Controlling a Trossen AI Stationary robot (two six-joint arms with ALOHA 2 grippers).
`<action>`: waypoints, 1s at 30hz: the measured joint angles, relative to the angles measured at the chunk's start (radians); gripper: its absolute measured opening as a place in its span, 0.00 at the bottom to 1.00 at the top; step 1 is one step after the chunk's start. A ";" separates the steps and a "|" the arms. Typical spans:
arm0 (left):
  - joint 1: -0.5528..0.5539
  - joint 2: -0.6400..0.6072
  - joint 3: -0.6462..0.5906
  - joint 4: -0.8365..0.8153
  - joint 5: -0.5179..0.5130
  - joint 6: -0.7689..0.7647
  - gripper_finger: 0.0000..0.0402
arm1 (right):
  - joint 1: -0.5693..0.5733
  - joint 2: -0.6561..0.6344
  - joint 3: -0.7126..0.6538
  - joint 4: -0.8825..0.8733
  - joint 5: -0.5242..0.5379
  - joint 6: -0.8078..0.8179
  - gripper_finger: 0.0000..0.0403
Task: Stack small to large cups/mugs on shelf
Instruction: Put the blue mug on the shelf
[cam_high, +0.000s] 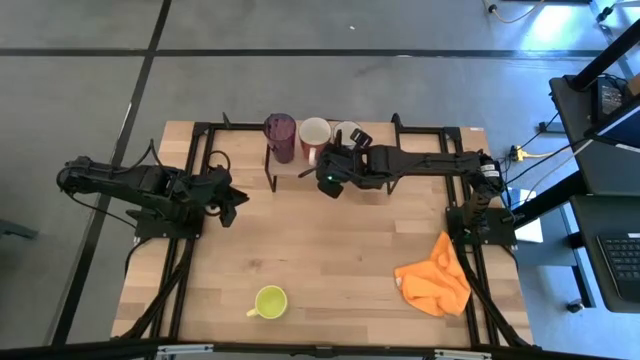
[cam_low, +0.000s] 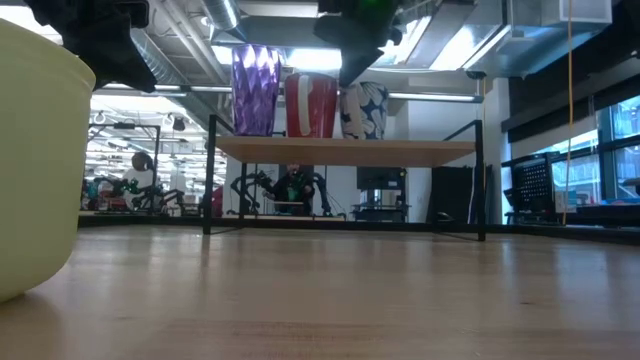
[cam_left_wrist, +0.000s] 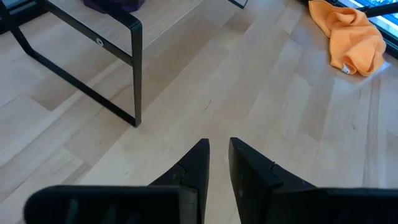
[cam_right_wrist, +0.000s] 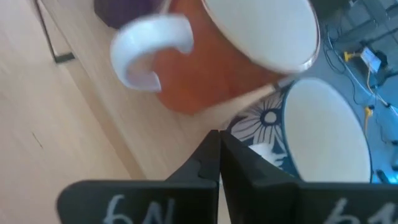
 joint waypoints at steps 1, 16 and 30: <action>0.000 0.000 0.000 0.000 0.000 0.000 0.14 | 0.000 0.000 0.000 -0.017 0.000 0.010 0.02; 0.000 0.000 0.000 0.000 0.000 0.001 0.14 | 0.005 0.000 0.000 -0.042 0.001 0.063 0.02; 0.000 0.000 0.000 0.008 0.001 -0.001 0.14 | 0.049 0.000 0.102 -0.040 0.084 0.089 0.02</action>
